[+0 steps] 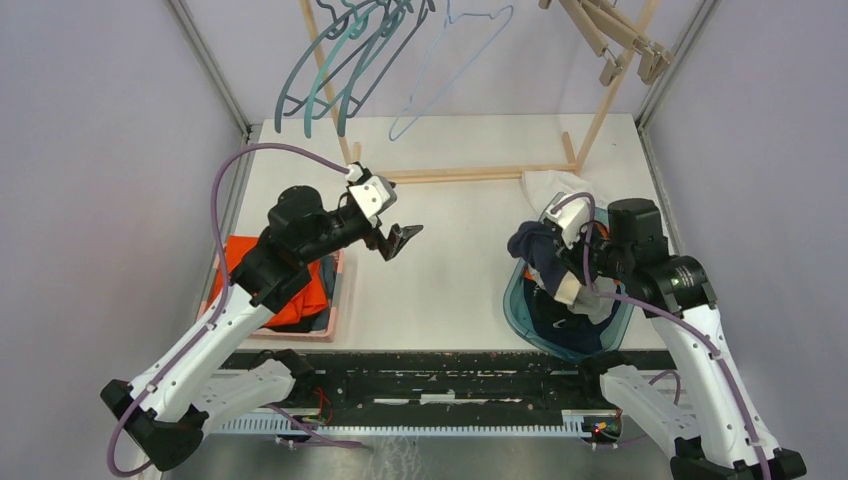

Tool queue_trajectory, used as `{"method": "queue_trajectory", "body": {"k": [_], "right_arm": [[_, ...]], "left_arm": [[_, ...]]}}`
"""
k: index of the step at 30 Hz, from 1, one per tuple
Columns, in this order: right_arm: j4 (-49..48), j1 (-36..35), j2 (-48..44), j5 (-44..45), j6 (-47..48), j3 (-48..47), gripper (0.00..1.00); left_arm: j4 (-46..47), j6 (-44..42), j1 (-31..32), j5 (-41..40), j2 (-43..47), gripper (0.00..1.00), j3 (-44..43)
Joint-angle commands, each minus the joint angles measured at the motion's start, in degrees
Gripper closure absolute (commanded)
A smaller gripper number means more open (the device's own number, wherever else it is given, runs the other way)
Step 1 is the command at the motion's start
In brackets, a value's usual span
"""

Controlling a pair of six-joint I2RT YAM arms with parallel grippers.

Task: Remove the underwear clipped to the hanger
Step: Place the underwear in the bin.

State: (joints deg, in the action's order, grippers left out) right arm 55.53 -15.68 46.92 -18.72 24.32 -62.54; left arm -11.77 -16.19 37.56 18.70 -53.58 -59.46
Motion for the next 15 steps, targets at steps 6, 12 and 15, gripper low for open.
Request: {"method": "queue_trajectory", "body": {"k": [6,12,15], "right_arm": [[12.6,0.0,4.9,5.3,10.6,4.4,0.94],[9.9,0.0,9.8,9.0,15.8,11.2,0.97],[7.0,-0.1,11.9,11.5,17.2,14.2,0.97]], "left_arm": [[-4.0,-9.8,-0.1,-9.2,3.2,0.02,1.9],[-5.4,-12.7,-0.1,-10.2,5.2,0.01,3.8],[-5.9,-13.4,-0.1,-11.0,5.5,0.01,4.5]]}}
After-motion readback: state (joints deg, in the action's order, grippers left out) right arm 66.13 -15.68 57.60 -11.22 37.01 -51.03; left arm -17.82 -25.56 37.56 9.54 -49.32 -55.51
